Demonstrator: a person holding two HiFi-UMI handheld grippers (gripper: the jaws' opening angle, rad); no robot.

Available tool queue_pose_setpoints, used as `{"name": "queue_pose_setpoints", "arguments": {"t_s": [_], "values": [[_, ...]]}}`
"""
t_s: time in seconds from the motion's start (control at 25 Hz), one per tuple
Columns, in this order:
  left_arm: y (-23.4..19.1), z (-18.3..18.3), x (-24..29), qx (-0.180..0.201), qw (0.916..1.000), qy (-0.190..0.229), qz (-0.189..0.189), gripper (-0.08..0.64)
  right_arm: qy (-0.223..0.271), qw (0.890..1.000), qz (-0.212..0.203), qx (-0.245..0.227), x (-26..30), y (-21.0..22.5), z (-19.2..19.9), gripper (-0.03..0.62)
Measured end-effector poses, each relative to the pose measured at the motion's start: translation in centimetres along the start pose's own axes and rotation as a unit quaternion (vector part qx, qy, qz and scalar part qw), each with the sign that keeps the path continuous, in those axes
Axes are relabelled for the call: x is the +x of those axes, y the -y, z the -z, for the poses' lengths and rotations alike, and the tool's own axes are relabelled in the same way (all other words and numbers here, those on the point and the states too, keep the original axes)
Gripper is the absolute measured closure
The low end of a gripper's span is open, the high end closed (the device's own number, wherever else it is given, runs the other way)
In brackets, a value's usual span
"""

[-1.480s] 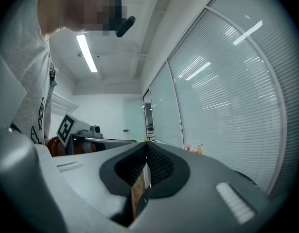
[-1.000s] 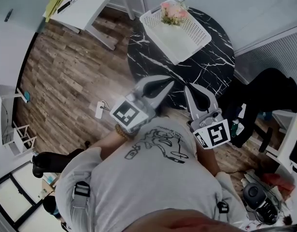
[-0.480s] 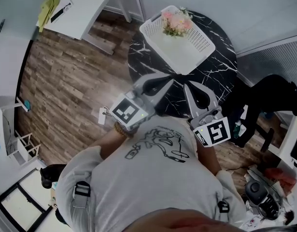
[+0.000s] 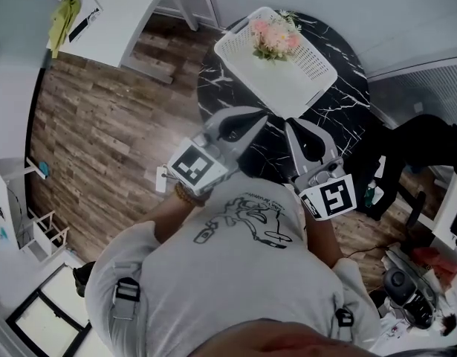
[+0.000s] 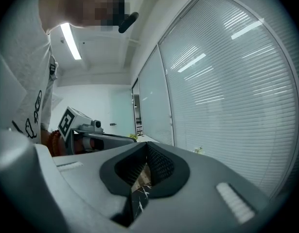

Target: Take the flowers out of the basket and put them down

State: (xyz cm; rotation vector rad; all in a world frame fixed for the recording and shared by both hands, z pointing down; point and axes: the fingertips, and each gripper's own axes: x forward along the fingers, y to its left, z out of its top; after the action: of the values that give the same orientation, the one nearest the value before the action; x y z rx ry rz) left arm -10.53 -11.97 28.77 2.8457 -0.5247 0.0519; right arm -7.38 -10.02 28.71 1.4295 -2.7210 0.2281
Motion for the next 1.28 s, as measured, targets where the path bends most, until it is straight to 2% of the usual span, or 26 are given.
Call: {"name": "queue_pose_setpoints", "arguments": {"t_s": [0.24,0.48,0.84,1.28], "values": [[-1.9,1.0,0.5,0.004,0.9999,-0.012,0.011,0.557,-0.011,1.000,0.006,-0.006,1.4,0.5,1.1,0.586],[-3.4,2.4,0.9,0.026,0.9992,-0.027,0.015,0.555,-0.024,1.000,0.010,-0.009,2.0,1.7,2.7,0.580],[-6.3,5.6,2.5,0.060,0.9957,-0.071,0.002,0.522,-0.054,0.998,0.006,-0.017,3.6,4.5,6.4,0.531],[-11.6,9.6,4.8,0.088,0.9871,-0.134,-0.011,0.466,-0.105,0.994,0.005,-0.009,6.6,9.2,11.3,0.439]]}}
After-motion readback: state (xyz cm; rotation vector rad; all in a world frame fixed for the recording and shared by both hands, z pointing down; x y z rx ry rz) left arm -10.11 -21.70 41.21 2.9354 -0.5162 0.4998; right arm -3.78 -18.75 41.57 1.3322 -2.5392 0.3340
